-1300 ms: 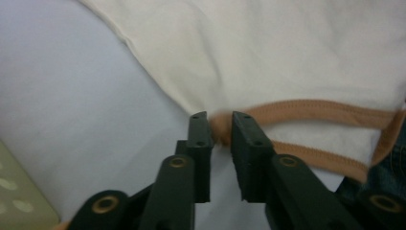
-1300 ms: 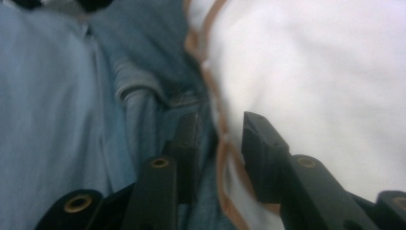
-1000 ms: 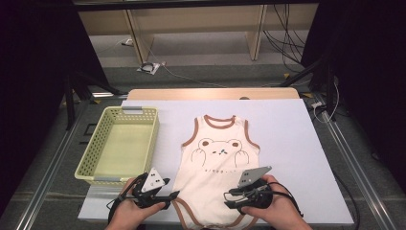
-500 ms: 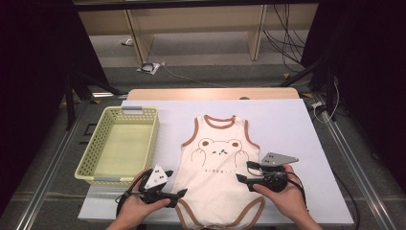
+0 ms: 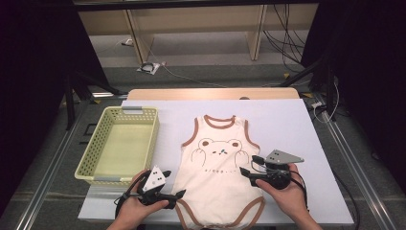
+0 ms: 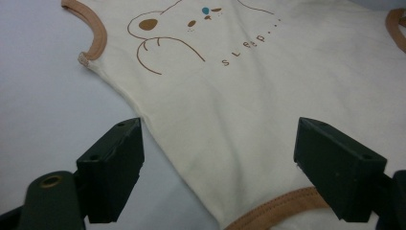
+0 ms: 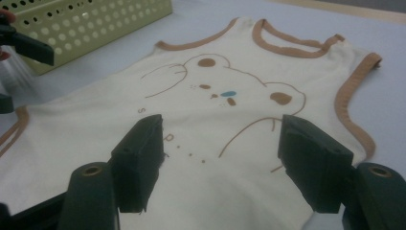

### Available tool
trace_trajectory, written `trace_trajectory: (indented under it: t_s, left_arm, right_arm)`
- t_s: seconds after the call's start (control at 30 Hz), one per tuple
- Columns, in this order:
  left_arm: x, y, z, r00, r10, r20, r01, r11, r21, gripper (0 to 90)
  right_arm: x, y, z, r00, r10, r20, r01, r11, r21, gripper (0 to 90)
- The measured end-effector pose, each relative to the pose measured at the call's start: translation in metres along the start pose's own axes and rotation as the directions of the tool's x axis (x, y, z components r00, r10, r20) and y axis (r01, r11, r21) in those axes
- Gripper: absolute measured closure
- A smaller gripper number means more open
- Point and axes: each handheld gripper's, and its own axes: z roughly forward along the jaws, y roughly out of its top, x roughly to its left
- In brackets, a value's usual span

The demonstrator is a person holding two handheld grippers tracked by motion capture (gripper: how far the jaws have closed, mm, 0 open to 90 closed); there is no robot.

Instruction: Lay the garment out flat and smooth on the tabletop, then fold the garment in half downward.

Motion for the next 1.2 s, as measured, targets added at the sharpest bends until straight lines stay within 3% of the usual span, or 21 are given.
trace_trajectory:
  t_s: [0.7,0.97,1.2]
  left_arm:
    - [-0.001,0.001,-0.001,1.0,0.001,-0.004,-0.001,0.9999,-0.015,17.8]
    - [-0.003,0.004,-0.002,0.9999,0.009,-0.014,-0.009,0.9996,-0.025,20.5]
    - [0.0,0.016,0.001,0.9992,-0.021,-0.034,0.02,0.9991,-0.036,27.2]
  right_arm:
    - [-0.006,0.0,-0.007,0.9986,0.011,0.052,-0.007,0.997,-0.071,34.4]
    - [-0.009,-0.003,-0.009,0.9951,0.027,0.095,-0.021,0.998,-0.06,34.4]
    - [-0.019,0.0,-0.01,0.9913,0.033,0.127,-0.03,0.999,-0.031,39.9]
